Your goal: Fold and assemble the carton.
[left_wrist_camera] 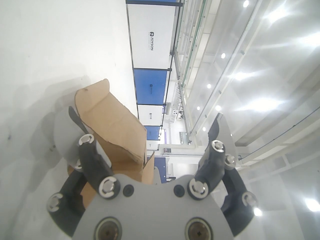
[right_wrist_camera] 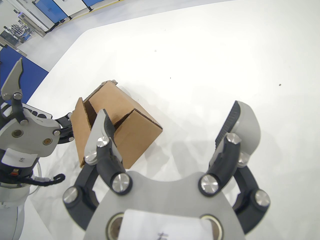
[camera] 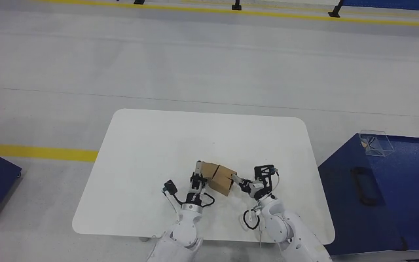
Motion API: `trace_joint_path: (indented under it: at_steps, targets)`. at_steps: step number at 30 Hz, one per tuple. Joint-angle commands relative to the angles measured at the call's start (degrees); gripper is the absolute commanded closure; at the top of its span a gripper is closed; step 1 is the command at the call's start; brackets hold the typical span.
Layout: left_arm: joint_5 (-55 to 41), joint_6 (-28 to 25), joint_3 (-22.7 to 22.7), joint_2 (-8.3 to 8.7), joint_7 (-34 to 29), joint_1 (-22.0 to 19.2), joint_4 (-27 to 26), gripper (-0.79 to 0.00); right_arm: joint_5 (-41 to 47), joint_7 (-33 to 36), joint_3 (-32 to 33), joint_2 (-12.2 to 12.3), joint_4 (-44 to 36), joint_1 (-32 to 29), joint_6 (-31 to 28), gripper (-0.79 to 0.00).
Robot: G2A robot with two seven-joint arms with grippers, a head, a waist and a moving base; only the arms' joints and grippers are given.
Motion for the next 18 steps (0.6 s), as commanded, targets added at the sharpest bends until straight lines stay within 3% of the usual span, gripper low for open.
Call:
trace_joint_path:
  at_steps: [1,11,18]
  targets:
    - [-0.31,-3.19,-0.18,-0.18,-0.29,-0.46,1.43,-0.785,0.00,0.00,0.00,0.00,0.00,0.00,0.00,-0.785]
    - [0.76,-17.59,-0.27,-1.19,-2.47,-3.26,7.72,-0.785,0.00,0.00,0.00,0.00,0.00,0.00,0.00,-0.785]
    - [3.32,-20.07,0.71,-1.94,-4.93,-4.46,8.39,-0.785,0.00,0.00,0.00,0.00,0.00,0.00,0.00,-0.785]
